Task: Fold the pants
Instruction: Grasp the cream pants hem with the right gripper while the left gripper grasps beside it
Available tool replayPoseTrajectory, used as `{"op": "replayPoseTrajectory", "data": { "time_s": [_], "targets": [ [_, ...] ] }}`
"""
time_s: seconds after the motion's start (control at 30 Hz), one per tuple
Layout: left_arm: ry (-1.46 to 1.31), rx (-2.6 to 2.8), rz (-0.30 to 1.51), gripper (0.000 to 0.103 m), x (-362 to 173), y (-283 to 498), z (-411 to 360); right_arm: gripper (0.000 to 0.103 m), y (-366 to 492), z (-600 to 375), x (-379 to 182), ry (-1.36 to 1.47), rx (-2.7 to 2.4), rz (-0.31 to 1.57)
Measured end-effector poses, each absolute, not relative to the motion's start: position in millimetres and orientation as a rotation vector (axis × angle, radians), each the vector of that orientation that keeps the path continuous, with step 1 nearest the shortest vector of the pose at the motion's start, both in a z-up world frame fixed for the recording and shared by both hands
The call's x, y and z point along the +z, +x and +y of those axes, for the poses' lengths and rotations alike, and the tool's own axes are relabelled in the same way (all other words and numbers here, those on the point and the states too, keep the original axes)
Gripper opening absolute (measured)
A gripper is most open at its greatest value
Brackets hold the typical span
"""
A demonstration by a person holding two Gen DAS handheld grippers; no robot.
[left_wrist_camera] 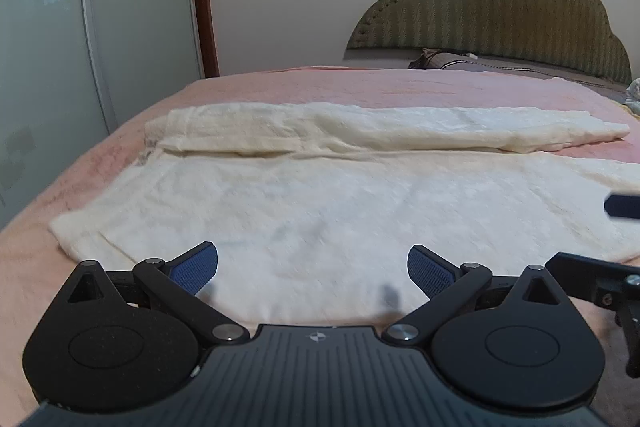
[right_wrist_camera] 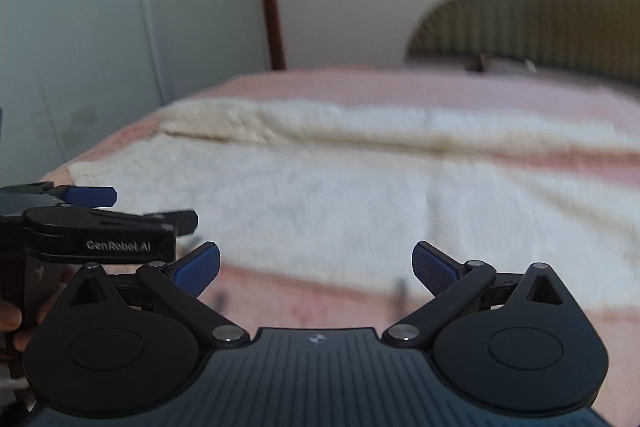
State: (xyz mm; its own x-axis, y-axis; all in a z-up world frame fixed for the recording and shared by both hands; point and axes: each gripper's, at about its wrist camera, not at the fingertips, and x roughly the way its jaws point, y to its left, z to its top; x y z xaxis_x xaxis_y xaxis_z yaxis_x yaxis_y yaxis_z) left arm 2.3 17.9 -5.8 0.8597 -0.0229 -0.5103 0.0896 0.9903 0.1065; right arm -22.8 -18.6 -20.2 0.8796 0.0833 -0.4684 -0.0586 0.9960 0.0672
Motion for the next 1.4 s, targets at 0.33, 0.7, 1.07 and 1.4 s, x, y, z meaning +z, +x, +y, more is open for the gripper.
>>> {"op": "replayPoseTrajectory", "data": {
  "time_s": [0.33,0.7,1.07,1.4],
  "targets": [
    [0.126,0.062,0.565,0.103,10.9,79.9,54.3,0.103,118.2,-23.3,17.0,-0.189,0.201,0.466],
    [0.138,0.122,0.586,0.103,-6.4,128.0,76.6,0.085,334.3,-58.6,-4.5,-0.079,0.291,0.646],
    [0.165,0.077,0.624,0.103,-30.0,140.2,77.0,0.057,447.9,-36.6,-45.6,-0.118,0.492,0.793],
    [-0.031,0.027,0.638,0.103,-0.6,152.3,108.3,0.012,381.2,4.2,-21.8,-0.453,0.496,0.579]
  ]
}}
